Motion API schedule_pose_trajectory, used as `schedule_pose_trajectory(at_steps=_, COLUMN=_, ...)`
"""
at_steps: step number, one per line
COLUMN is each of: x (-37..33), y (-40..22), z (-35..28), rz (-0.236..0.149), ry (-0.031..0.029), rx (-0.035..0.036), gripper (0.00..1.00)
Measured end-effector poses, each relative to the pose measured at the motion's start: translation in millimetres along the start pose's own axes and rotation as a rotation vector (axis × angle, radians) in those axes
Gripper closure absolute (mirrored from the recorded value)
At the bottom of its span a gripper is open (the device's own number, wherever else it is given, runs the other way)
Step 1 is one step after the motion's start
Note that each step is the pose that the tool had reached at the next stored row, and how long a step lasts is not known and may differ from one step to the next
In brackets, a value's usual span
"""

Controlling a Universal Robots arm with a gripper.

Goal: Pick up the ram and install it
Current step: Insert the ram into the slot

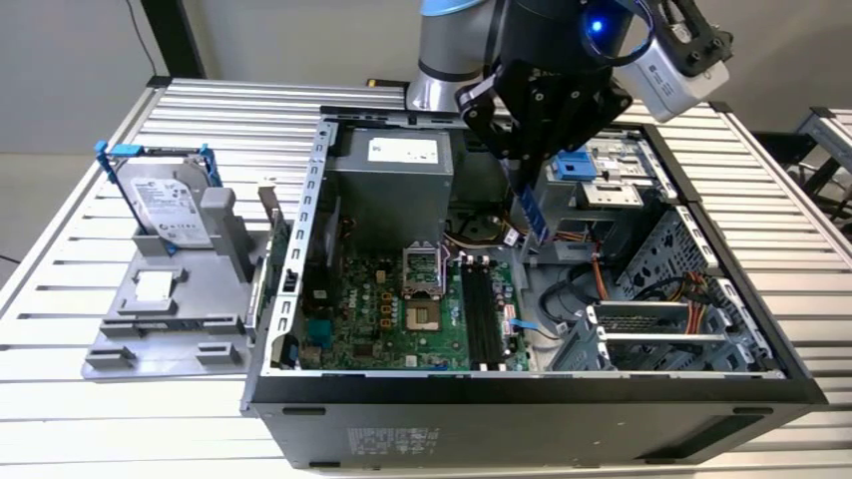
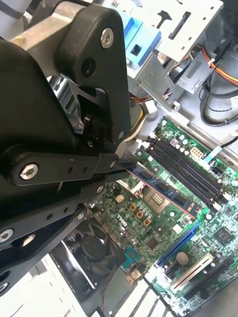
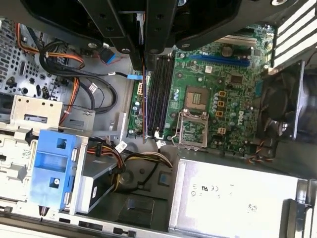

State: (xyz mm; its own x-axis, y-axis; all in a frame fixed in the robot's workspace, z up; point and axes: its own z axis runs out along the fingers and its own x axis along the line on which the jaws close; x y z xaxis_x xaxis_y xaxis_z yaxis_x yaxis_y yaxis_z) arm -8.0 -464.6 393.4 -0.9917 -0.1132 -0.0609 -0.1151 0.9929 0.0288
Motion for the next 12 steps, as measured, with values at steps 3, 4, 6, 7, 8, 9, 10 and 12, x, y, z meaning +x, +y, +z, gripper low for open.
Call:
schedule_pose_trajectory(at_steps=3, x=0.3, y=0.0, z=0.0, rz=0.023, ry=-0.0008, rx=0.0004, gripper=1.00)
schedule_pose_trajectory(at_steps=4, x=0.3, y=0.0, z=0.0, rz=0.029, ry=-0.0010, rx=0.0005, gripper=1.00)
schedule_pose_trajectory(at_steps=6, x=0.3, y=0.0, z=0.0, rz=0.030, ry=-0.0010, rx=0.0006, gripper=1.00)
schedule_pose_trajectory(at_steps=7, x=0.2, y=0.1, z=0.0, rz=0.030, ry=-0.0010, rx=0.0006, gripper=1.00)
schedule_pose_trajectory(at_steps=8, x=0.0, y=0.1, z=0.1, rz=0.031, ry=-0.0010, rx=0.0008, gripper=1.00)
schedule_pose_trajectory(at_steps=9, x=-1.6, y=-0.1, z=0.7, rz=0.031, ry=-0.0009, rx=0.0005, gripper=1.00)
schedule_pose_trajectory(at_steps=10, x=-3.5, y=-0.3, z=1.4, rz=0.031, ry=-0.0004, rx=0.0006, gripper=1.00)
schedule_pose_trajectory(at_steps=12, x=-6.3, y=-0.9, z=4.2, rz=0.032, ry=0.0004, rx=0.0007, gripper=1.00)
